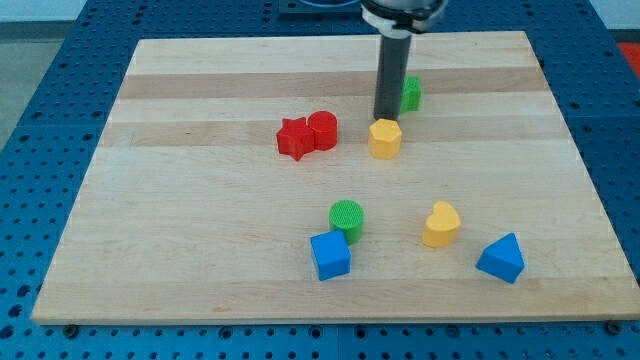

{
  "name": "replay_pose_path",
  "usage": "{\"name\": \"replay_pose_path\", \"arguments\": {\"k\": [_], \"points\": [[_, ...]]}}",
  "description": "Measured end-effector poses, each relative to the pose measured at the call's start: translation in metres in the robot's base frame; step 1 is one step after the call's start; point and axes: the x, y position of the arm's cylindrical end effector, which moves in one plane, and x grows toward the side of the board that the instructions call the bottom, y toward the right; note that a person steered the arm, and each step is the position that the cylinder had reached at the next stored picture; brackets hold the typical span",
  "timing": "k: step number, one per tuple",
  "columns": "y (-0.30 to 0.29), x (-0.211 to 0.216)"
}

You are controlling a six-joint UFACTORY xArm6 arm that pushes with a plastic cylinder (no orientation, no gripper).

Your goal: Move green circle towards center right

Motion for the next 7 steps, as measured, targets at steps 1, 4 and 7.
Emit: {"name": "replay_pose_path", "arguments": {"k": [1, 4, 7], "points": [[0.082, -0.027], [0.133, -0.039], [0.139, -0.011]]}}
